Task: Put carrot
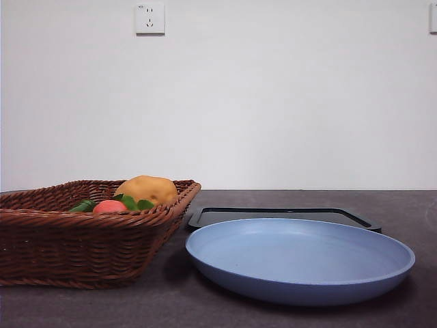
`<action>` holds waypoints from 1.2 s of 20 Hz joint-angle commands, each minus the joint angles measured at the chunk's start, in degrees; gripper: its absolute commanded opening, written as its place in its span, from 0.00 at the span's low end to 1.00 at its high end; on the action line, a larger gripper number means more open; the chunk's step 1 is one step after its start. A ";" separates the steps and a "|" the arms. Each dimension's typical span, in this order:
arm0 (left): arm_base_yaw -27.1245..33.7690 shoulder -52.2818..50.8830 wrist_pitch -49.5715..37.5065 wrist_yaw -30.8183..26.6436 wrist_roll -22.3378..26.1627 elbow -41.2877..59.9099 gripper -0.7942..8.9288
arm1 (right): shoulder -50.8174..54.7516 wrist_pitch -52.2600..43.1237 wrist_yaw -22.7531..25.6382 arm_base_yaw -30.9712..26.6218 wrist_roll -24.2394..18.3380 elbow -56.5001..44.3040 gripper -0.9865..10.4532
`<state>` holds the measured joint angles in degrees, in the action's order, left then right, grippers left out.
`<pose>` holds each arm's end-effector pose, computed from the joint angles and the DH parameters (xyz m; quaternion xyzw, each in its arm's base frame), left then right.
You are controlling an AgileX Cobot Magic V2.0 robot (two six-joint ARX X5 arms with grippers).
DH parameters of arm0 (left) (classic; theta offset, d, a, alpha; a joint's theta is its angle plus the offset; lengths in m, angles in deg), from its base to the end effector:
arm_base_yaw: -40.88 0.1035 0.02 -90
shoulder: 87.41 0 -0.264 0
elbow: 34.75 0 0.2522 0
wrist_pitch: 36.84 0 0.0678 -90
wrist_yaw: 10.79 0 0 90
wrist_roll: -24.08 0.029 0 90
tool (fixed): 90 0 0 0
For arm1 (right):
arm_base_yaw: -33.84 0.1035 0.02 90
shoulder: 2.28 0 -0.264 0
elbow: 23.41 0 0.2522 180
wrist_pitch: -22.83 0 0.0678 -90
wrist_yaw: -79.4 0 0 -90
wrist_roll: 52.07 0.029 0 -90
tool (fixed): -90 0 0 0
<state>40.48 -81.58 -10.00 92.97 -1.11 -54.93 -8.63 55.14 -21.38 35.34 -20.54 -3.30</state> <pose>0.0953 -0.0076 0.1721 -0.2275 0.1322 -0.0960 0.9600 0.0937 0.0079 0.1621 0.2791 0.1833 0.0579 0.9408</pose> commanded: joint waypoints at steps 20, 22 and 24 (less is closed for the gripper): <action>-6.19 45.88 6.91 27.30 11.54 -27.41 0.09 | -49.62 4.22 -24.79 0.13 -12.13 18.82 0.21; -6.80 45.86 6.91 27.26 11.54 -27.41 0.10 | -53.00 2.03 -24.68 0.17 -12.11 18.82 0.28; -7.10 45.86 7.08 27.17 11.52 -27.41 0.18 | -55.69 -1.62 -24.33 0.90 -12.04 18.82 0.29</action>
<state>33.62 -35.94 -2.72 119.92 9.49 -81.68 -63.84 54.18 -45.53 36.04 -31.97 14.80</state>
